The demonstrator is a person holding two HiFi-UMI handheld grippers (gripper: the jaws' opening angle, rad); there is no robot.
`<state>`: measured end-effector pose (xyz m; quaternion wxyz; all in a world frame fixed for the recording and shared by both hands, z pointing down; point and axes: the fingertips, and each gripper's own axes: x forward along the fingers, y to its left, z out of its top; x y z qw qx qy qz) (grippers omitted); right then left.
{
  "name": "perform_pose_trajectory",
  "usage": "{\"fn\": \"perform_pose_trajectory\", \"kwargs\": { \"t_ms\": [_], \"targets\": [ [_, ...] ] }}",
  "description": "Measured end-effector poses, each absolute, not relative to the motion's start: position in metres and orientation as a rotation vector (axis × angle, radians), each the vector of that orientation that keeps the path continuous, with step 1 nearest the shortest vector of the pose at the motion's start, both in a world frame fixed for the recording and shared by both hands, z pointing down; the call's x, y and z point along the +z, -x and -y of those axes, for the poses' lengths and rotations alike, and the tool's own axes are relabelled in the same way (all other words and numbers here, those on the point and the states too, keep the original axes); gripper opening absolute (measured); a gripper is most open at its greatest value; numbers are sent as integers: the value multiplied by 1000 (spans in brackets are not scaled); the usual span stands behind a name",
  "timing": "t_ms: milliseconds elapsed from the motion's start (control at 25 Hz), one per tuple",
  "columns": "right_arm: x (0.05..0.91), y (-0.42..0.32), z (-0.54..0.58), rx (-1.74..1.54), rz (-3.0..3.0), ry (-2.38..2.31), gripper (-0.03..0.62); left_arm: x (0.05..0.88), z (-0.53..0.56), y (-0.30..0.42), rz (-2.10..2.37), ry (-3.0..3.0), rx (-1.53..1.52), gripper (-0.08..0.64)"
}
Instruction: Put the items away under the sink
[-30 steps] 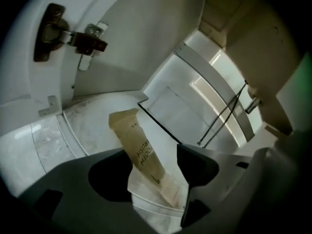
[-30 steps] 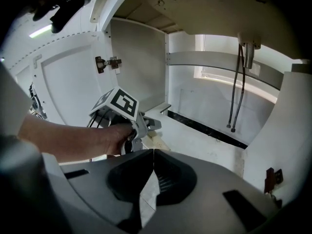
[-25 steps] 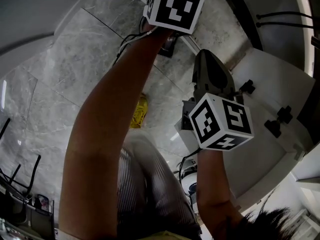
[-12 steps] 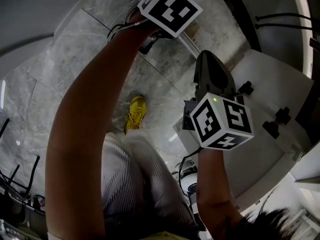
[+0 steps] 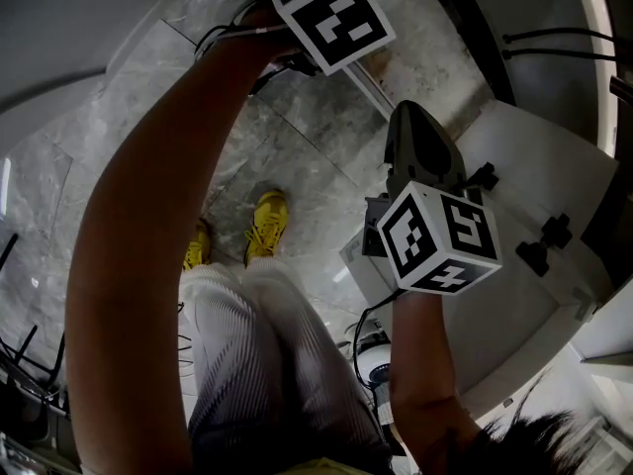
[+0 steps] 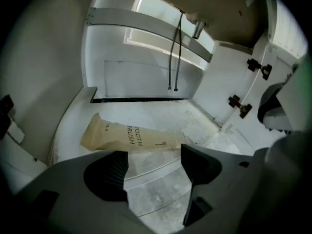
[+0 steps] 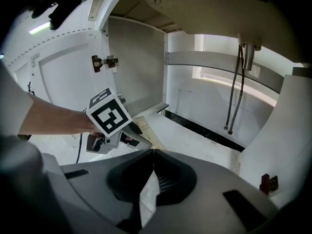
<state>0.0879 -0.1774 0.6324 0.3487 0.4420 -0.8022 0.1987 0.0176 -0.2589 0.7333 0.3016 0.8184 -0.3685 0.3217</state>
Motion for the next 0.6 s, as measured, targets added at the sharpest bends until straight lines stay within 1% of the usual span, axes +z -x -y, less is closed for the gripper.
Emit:
{"fn": "perform_pose_trajectory", "kwargs": {
  "t_ms": [160,240,280,360,400,600],
  "targets": [
    [632,-88,175,517,2081,-1148,26,740,258,-8,1007,-2166,1078,345],
    [632,-88,173,527,2076,-1152,26,743,260,0,1051,-2114,1144,344],
    [631,-88,172,529,2075,-1153,26,744,260,1,1065,-2073,1139,340],
    [630,-89,171,523,2072,-1151,26,744,262,2,1088,-1985,1074,259],
    [630,-90,170,521,2069,-1152,26,744,261,2,1092,-1951,1040,231],
    [623,-93,170,518,2062,-1171,26,736,251,4,1064,-1883,944,227]
  ]
}}
